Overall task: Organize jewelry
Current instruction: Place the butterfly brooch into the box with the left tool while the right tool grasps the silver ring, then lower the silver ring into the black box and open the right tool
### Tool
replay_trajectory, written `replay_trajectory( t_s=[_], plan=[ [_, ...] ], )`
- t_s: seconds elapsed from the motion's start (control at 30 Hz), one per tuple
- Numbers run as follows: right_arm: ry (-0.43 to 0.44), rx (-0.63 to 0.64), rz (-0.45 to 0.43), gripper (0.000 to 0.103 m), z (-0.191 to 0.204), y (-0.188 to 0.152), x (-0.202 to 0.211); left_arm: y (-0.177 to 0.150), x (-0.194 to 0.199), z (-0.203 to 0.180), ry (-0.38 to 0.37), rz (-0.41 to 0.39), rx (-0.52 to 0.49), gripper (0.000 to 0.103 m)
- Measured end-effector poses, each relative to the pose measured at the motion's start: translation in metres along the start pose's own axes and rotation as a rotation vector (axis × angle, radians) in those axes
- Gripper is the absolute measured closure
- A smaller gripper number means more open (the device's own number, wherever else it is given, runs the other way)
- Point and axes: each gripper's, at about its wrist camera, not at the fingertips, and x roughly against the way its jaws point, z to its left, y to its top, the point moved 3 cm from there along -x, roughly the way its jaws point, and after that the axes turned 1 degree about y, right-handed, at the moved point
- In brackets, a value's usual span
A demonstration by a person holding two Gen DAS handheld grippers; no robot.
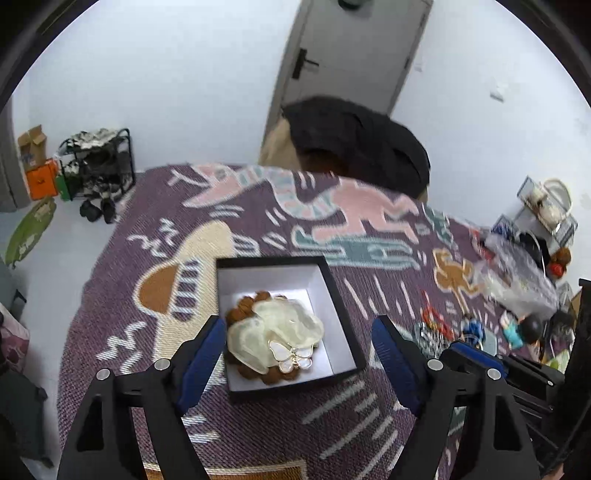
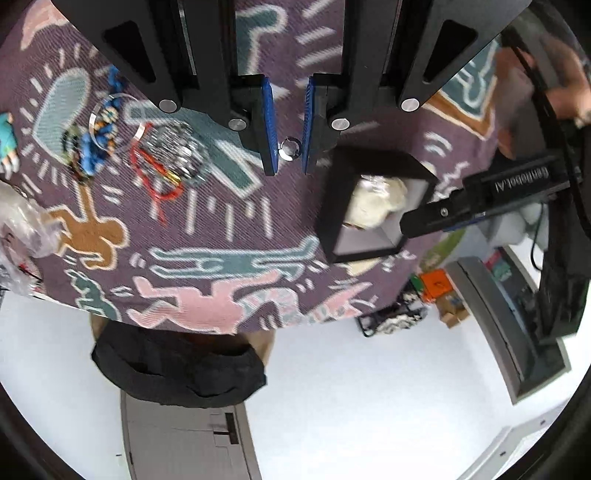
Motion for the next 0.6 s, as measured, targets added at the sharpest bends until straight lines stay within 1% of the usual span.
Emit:
replay_trajectory(
  t_s=[0.07,0.23,0.47,0.6],
  plan=[
    [0.027,-0.005,-0.006,0.089,0.008,0.008,-0.003,0.001,0.003,0.008,-0.006,0.001,0.021,0.021],
    [0.078,0.005,-0.004,0.089,0.028,0.023,-0.013,0.004,0.013,0.027,0.022,-0.016,0.057,0.021],
    [0.126,0.017,0.014,0.089,0.049,0.038,-0.031,0.005,0.022,0.042,0.043,-0.031,0.067,0.021],
    [0.146,0.039,-0.003,0.087,0.059,0.047,-0.037,0.005,0.024,0.048,0.046,-0.035,0.077,0.021]
  ],
)
